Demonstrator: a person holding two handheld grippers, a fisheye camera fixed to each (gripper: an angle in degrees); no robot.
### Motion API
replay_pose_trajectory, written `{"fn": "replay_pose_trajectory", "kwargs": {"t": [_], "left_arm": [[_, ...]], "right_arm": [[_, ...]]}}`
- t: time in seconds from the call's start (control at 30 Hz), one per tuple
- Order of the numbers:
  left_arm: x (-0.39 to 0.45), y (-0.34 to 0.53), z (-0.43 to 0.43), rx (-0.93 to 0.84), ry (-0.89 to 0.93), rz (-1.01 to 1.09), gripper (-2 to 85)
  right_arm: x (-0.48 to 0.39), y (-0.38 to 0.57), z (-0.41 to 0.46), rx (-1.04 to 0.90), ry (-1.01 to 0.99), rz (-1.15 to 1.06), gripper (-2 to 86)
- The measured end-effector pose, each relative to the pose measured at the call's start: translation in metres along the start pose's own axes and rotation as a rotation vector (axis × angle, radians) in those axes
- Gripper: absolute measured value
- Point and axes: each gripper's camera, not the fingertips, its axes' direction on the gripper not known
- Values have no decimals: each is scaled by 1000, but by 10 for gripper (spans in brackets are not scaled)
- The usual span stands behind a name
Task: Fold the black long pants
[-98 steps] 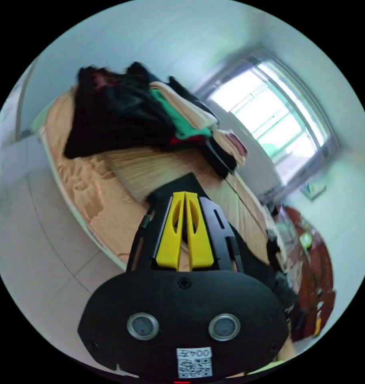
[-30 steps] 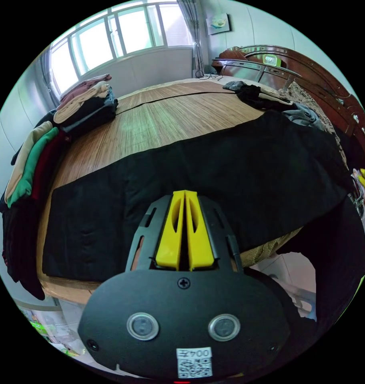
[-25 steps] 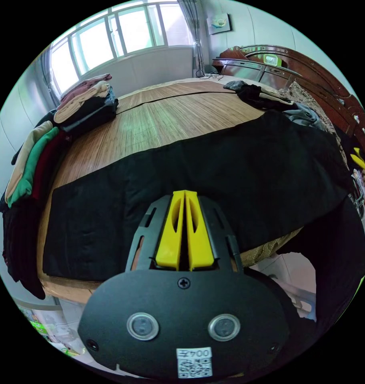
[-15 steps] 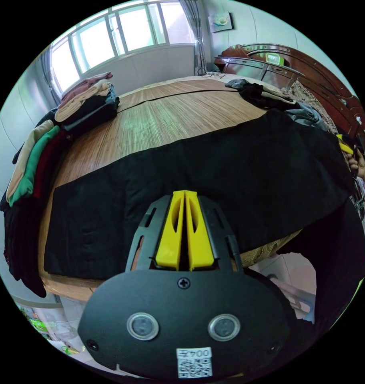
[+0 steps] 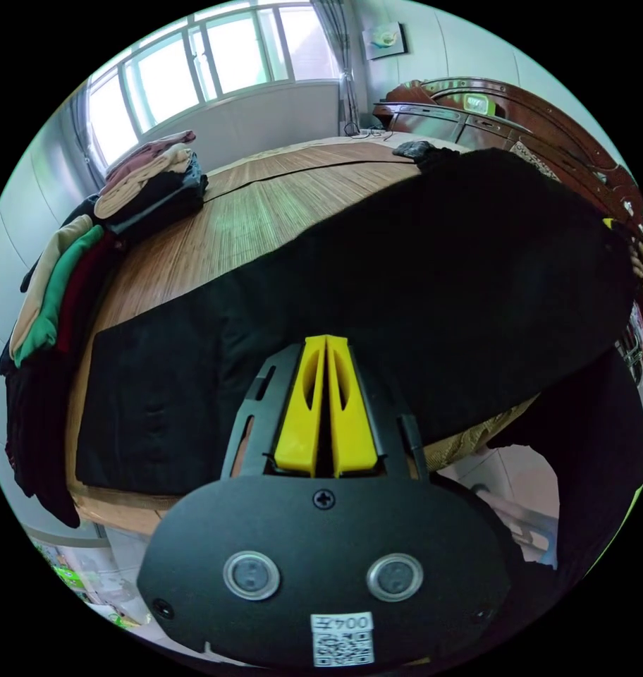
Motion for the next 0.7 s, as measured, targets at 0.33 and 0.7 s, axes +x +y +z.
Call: {"fn": "replay_pose_trajectory", "kwargs": {"t": [0.33,0.7], "left_arm": [[-27,18,11,12,0,-44,3],[-30,27,26,-56,-50,-27,2]], "right_arm": [[18,-4,52,-81,-76,417,48],[-187,50,14,-12,243,-12,-6]]}}
